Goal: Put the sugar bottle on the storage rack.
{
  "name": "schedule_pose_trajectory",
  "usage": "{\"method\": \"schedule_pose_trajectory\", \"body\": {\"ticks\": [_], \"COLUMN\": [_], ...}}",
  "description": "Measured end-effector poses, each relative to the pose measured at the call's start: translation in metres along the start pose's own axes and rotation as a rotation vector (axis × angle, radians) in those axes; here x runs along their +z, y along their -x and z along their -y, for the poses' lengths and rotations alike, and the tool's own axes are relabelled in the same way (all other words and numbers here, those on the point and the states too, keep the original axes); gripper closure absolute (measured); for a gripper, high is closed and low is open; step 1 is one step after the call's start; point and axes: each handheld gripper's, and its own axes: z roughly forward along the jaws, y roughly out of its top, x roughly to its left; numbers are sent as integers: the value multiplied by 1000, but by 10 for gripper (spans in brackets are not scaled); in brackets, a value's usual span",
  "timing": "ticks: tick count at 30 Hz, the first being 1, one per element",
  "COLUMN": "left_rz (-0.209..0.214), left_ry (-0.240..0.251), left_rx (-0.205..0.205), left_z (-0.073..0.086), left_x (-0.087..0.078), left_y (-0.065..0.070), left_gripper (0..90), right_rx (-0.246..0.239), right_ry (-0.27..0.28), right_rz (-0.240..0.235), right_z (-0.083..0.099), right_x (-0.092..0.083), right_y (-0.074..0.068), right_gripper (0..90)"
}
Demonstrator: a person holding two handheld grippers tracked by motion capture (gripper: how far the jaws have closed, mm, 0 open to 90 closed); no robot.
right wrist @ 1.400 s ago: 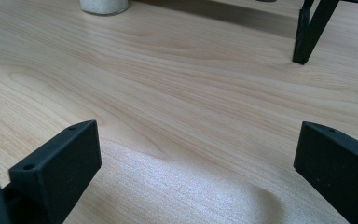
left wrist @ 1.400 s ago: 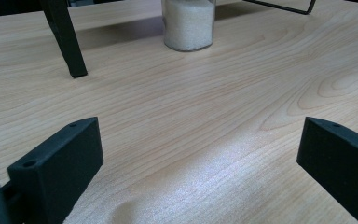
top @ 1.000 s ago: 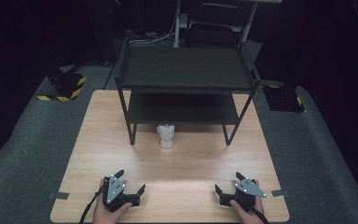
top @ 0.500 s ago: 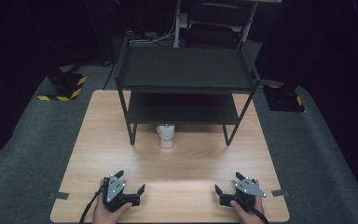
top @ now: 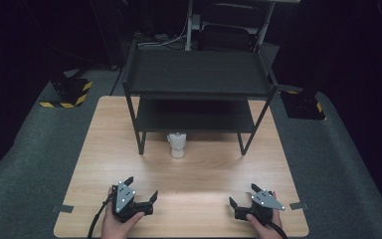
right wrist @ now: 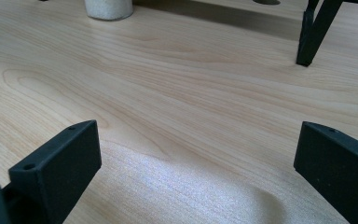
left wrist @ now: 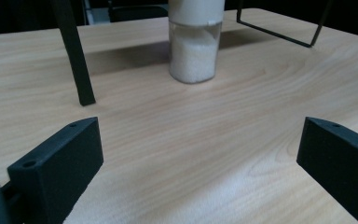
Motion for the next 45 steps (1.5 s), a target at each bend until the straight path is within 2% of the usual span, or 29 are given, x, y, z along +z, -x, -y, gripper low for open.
{"method": "schedule_pose_trajectory", "body": {"ticks": [3, 10, 14, 20, 25, 28, 30, 31, 35, 36, 38, 43, 45], "left_rz": [-2, -10, -23, -34, -55, -62, -79, -79, -113, -113, -120, -148, -169], "left_ry": [28, 48, 54, 45, 44, 49, 50, 50, 52, 52, 46, 44, 36], "left_rx": [-3, 10, 1, 1, -2, -4, -5, -5, -33, -33, -47, -35, -52], "left_z": [-8, -26, -35, -40, -42, -42, -44, -44, -46, -46, -49, -52, -54], "left_x": [2, 11, 24, 43, 70, 78, 95, 95, 119, 119, 131, 148, 155], "left_y": [2, 10, 17, 24, 31, 35, 43, 43, 52, 52, 54, 60, 61], "left_gripper": [4, 4, 4, 4, 21, 22, 24, 25, 26, 28, 32, 41, 43], "right_rx": [4, 8, 9, 11, 10, 11, 11, 11, 12, 12, 12, 14, 16], "right_ry": [1, 3, 4, 6, 7, 8, 9, 9, 11, 12, 13, 17, 17], "right_rz": [0, 0, 0, -1, -2, -2, -2, -2, -4, -4, -5, -8, -10], "right_z": [0, 1, 1, 1, 1, 1, 2, 2, 2, 2, 2, 3, 3], "right_x": [0, 0, 0, 0, 0, 0, 0, 0, -1, -1, -1, -1, -1], "right_y": [0, 1, 1, 1, 1, 2, 2, 2, 2, 2, 2, 3, 4], "right_gripper": [6, 6, 6, 6, 6, 6, 6, 6, 6, 6, 6, 6, 6]}}
